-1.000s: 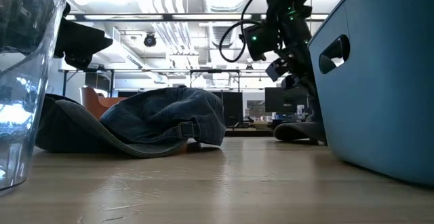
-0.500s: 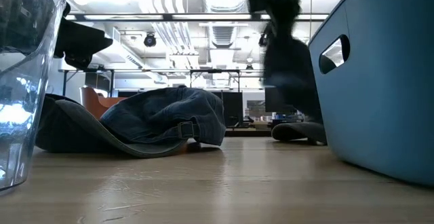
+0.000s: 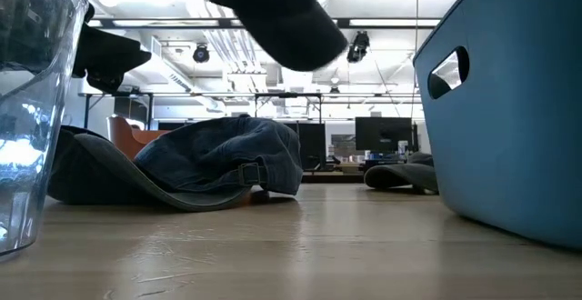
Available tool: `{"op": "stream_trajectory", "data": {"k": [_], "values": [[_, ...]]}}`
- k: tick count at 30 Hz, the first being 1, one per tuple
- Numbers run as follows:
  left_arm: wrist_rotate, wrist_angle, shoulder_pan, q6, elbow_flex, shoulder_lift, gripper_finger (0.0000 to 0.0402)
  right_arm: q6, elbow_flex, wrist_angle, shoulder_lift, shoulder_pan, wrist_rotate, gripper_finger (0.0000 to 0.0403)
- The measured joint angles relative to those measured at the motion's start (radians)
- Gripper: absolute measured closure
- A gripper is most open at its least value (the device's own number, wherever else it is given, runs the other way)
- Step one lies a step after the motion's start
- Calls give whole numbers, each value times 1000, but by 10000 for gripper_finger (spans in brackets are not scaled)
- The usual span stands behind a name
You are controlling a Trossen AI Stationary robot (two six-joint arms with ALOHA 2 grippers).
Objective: Pick & Place hat
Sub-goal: Put the right blue cap into the transparent bin
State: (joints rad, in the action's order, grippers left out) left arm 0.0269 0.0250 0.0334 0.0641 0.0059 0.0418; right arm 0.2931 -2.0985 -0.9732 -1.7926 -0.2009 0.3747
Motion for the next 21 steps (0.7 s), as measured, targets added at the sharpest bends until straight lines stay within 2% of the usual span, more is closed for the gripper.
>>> {"op": "stream_trajectory", "data": {"k": [12, 21], "values": [[0, 0, 0, 0, 0, 0, 262, 201, -7, 365, -122, 144, 109, 392], [0, 0, 0, 0, 0, 7, 262, 388, -7, 786, -256, 222, 266, 392]]}}
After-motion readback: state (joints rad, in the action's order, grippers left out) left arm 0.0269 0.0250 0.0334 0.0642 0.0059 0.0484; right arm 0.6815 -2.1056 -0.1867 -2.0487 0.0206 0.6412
